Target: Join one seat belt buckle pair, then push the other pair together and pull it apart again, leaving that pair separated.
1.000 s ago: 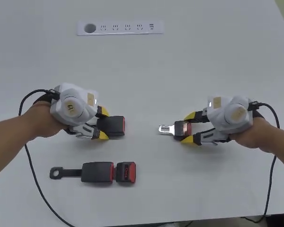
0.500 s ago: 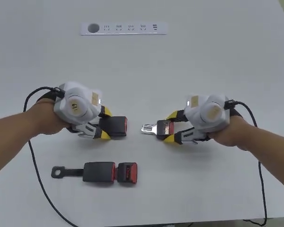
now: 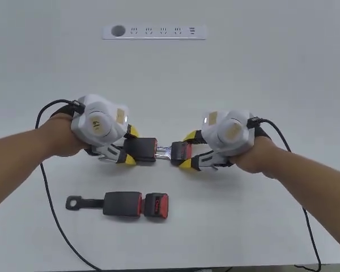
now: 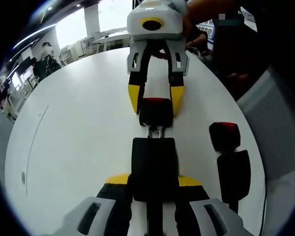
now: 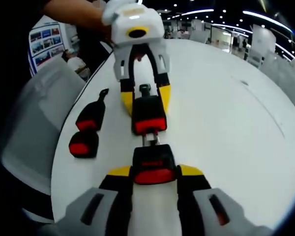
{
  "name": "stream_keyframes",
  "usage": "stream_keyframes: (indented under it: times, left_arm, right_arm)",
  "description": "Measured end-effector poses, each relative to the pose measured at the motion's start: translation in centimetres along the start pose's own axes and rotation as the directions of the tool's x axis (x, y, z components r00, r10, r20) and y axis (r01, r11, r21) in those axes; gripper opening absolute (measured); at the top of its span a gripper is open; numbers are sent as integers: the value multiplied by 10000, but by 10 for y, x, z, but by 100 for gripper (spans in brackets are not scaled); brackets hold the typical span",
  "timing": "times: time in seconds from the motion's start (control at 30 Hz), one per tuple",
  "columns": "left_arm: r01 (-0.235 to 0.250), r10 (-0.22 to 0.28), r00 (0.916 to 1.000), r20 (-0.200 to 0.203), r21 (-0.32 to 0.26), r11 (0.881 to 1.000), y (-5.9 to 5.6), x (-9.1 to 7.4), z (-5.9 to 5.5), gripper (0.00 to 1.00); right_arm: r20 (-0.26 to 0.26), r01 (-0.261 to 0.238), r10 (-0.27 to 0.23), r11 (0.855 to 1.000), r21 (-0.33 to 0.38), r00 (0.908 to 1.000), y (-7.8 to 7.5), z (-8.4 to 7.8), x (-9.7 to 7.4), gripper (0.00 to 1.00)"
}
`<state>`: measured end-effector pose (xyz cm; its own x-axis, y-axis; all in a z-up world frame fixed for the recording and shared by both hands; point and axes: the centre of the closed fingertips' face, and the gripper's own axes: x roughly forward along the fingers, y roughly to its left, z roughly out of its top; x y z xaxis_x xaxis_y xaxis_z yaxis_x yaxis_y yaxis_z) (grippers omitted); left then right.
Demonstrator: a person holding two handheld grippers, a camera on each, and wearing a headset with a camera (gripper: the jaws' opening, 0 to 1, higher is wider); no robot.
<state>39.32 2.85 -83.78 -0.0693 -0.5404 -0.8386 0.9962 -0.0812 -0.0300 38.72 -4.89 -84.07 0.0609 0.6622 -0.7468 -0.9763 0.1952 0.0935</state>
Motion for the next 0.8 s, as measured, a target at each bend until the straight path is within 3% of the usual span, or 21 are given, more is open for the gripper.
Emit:
stream_keyframes:
  times: [0.8]
  left_arm:
    - [53, -51, 9999, -144, 138, 9999, -1, 2, 0, 34]
  right_arm:
    - [-159, 77, -75, 9998, 177, 9998, 1, 4, 5, 33]
